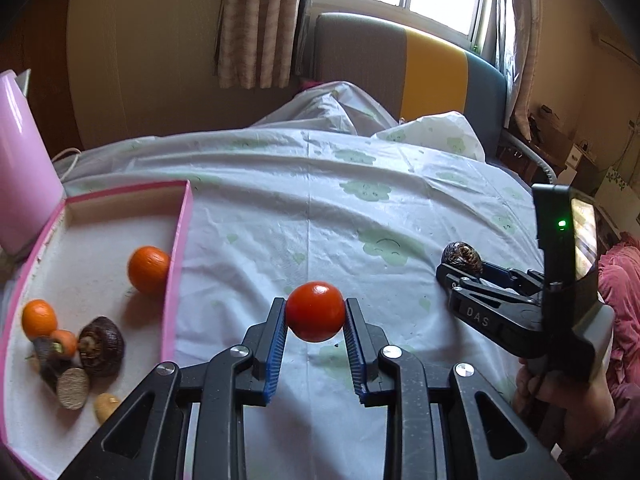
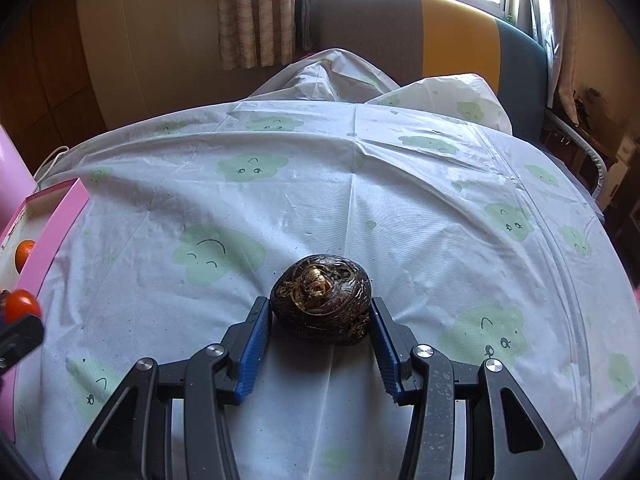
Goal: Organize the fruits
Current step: 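Carry the cherry tomato with left tool while right carries the taro into the tray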
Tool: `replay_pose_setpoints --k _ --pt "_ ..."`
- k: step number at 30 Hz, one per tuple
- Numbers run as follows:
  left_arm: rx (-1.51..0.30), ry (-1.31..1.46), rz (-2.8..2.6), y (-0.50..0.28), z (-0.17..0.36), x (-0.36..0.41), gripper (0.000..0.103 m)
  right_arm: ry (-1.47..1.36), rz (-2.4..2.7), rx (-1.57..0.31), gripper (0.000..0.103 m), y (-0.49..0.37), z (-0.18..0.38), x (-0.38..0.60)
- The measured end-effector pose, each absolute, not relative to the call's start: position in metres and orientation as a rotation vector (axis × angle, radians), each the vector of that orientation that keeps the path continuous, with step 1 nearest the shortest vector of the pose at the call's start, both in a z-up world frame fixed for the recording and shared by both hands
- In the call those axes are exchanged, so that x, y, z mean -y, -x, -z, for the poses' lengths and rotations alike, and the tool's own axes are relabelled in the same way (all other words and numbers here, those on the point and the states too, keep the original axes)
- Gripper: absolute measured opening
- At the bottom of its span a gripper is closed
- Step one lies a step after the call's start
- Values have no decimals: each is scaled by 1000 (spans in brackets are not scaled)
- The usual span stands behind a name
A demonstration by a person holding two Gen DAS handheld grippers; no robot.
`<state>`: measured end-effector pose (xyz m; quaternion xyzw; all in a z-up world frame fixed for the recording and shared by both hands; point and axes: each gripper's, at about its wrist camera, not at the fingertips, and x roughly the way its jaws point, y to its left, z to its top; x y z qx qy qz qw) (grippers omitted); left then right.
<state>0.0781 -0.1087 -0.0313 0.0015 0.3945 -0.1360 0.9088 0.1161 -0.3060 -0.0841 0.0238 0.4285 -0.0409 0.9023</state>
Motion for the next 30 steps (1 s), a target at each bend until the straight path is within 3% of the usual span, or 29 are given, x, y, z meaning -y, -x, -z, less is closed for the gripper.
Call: replay_pose_setpoints --k 12,30 --pt "-756 26 144 -67 5 43 28 -47 61 -901 48 -113 76 291" --pt "-798 139 -111 -44 23 -63 29 83 -308 -820 48 -96 37 140"
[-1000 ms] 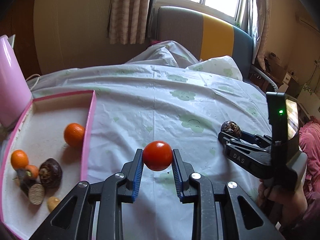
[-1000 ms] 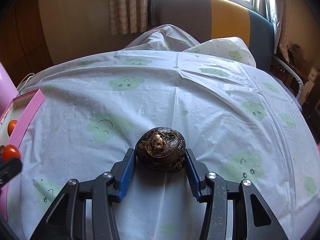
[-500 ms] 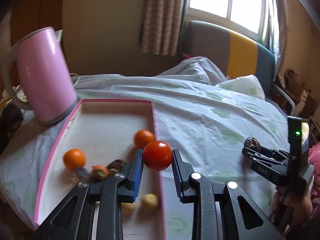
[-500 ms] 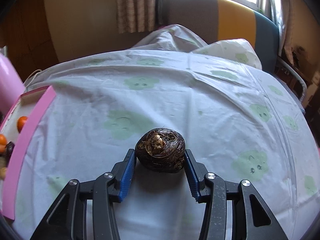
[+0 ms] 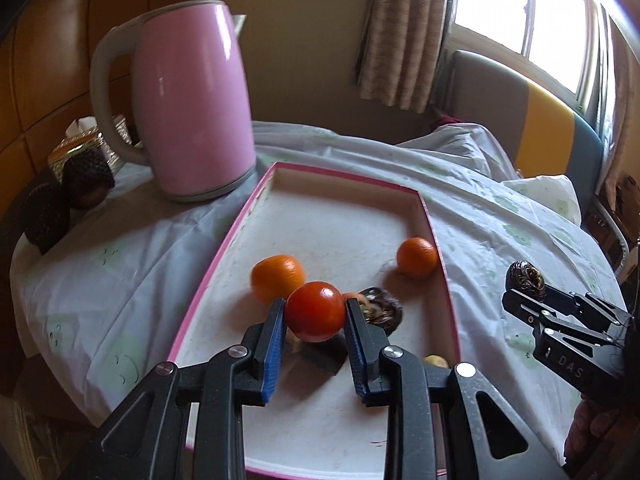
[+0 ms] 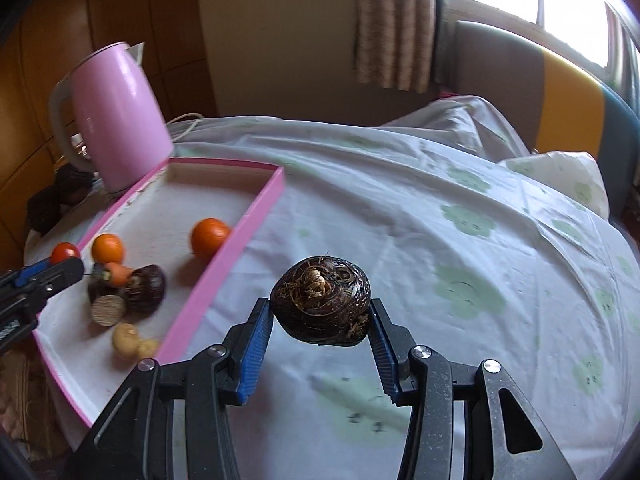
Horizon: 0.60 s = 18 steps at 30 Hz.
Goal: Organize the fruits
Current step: 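Carry the cherry tomato with left tool while right carries the taro into the tray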
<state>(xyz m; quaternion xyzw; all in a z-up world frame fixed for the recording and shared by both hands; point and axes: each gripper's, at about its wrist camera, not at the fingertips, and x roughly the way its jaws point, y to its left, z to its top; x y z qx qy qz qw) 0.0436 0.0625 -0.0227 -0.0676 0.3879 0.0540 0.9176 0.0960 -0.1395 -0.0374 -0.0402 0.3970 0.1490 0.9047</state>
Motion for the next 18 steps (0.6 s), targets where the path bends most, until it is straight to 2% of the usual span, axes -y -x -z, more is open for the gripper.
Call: replay_pose_setpoints --k 7,18 --pt "-782 170 -109 -37 18 -68 47 105 -349 -812 48 -88 32 120" --pt "-754 169 -107 -33 10 -68 47 100 -432 -819 48 -94 26 92"
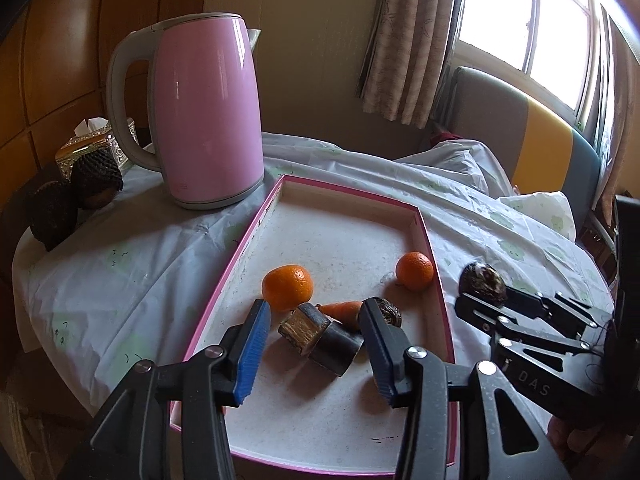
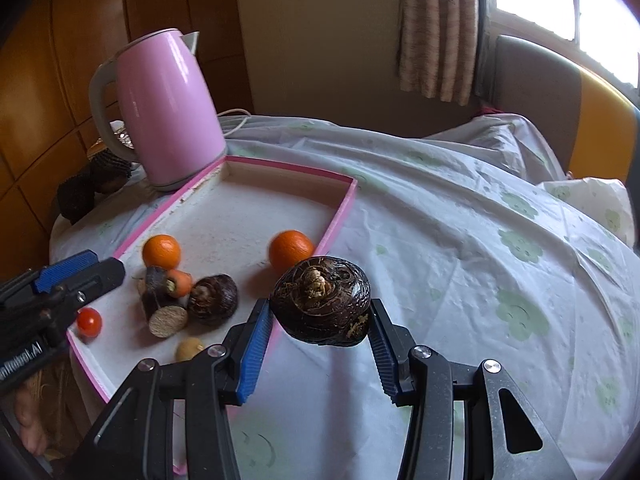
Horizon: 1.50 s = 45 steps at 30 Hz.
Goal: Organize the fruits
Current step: 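Carry the cherry tomato with left tool while right carries the taro into the tray, then open both tools to release the tomato and taro in the tray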
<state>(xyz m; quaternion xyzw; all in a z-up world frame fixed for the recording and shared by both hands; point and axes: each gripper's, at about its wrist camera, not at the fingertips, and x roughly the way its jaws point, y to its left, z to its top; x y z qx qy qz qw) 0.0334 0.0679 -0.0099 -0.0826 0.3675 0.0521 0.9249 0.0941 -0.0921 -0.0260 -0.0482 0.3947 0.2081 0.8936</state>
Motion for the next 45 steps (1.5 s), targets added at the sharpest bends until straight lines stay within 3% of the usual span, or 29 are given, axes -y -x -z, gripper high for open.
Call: replay_pose_setpoints --k 15,21,25,29,45 --pt "-744 184 -142 -27 8 -82 47 128 -528 -844 49 -122 25 33" --pt "-737 176 -160 -25 6 -83 47 110 -532 -834 61 -120 24 30" --pt "-726 171 -164 -23 4 -80 47 89 -514 -825 62 -109 22 40" --pt "-719 162 -161 -22 1 -77 48 54 -469 -808 71 -96 19 57" --pt "-680 111 -116 -10 -12 -55 51 -12 -363 -790 73 -63 18 99"
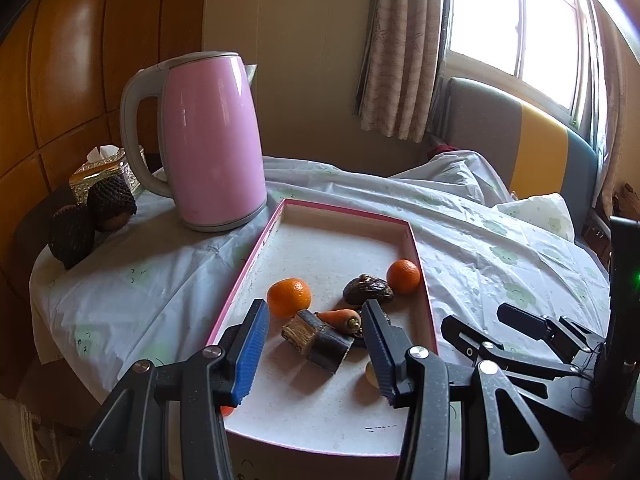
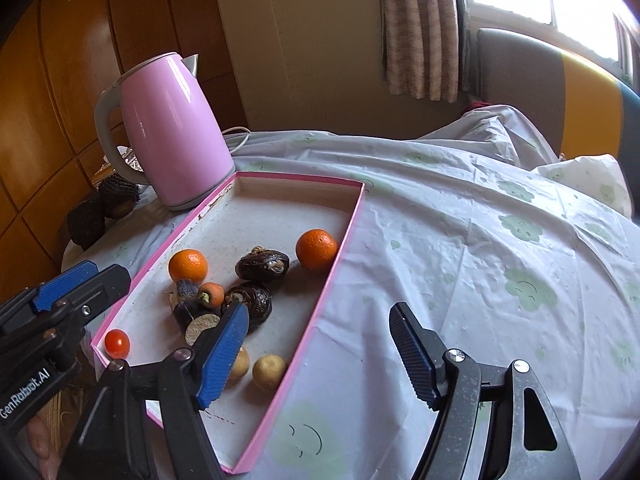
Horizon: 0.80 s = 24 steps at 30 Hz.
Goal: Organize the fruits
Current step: 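Open both tools to release the tomato and taro in the tray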
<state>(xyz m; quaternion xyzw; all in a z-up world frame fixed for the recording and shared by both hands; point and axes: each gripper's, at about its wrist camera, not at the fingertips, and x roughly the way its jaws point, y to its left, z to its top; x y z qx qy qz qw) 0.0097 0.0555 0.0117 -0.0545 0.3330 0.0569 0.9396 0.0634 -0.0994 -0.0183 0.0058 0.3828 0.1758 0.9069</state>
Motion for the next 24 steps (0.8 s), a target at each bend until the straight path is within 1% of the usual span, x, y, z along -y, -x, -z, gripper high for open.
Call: replay_pose_setpoints --k 1,2,4,6,10,12,14,18,24 --pt "-675 108 -112 -8 -13 -54 55 -13 -358 -786 74 -61 18 101" --pt "-672 106 -109 -7 -13 -53 56 -10 -351 -780 74 -58 18 102" --pt "-667 104 -102 -5 -14 -51 56 -2 -325 -765 74 -52 17 105" --pt "-666 97 -100 -4 -15 -49 57 -5 -299 -752 82 -46 17 108" --pt "-664 86 -94 -1 -17 -45 57 -8 -249 -735 85 -38 16 115" --pt "-660 84 -91 1 -19 -44 57 -17 -229 -733 90 -36 15 119" --pt "-657 82 -88 3 -21 -43 65 -26 -218 -734 90 -34 14 123" --pt "-634 83 -97 8 -26 -41 74 -18 -214 -712 90 -26 10 123" --pt "-628 85 -166 11 -28 -42 76 8 -229 -672 91 -15 2 116"
